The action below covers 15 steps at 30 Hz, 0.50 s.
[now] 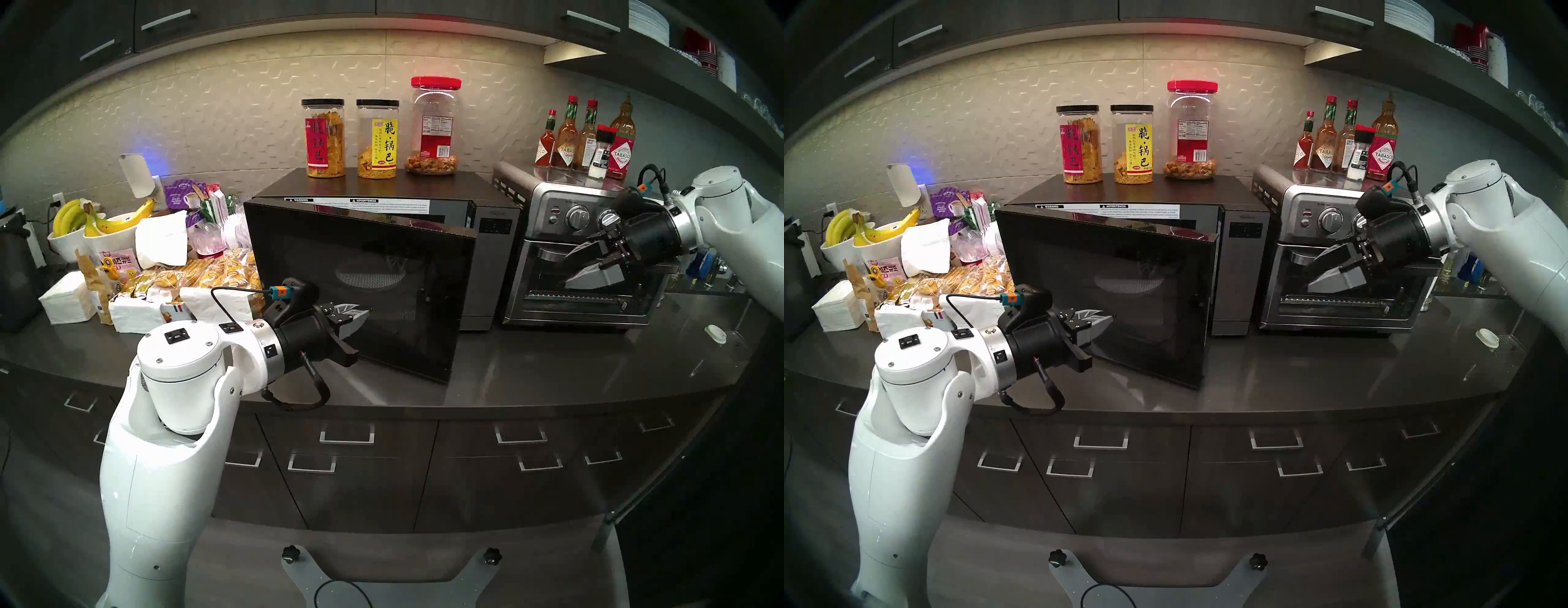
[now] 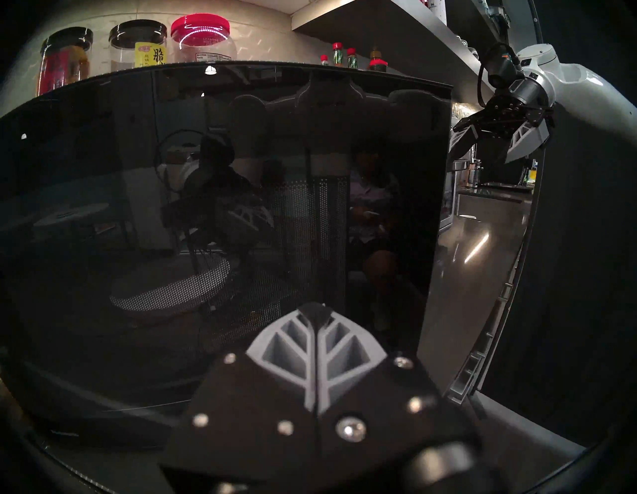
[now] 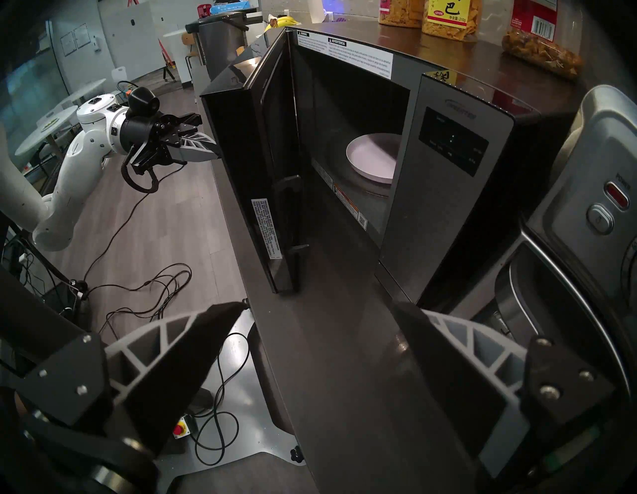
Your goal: Open the microwave, put the plate inside, and close the door
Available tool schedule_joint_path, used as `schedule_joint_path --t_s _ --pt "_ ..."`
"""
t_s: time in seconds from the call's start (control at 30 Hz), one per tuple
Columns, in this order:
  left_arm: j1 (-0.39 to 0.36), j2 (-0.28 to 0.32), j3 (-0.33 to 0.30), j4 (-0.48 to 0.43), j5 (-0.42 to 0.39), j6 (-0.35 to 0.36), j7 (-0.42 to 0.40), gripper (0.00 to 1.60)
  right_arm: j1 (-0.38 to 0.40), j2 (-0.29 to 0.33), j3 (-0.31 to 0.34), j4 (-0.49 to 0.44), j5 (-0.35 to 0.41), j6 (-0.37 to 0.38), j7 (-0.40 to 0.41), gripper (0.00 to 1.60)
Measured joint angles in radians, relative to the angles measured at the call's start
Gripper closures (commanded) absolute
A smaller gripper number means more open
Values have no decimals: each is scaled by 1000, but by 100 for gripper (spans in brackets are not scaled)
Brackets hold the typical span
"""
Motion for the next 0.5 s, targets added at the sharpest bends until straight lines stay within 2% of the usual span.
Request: schedule_joint_path --t_s 0.5 --pt "-85 -14 64 86 37 17 29 160 4 0 -5 1 0 0 0 0"
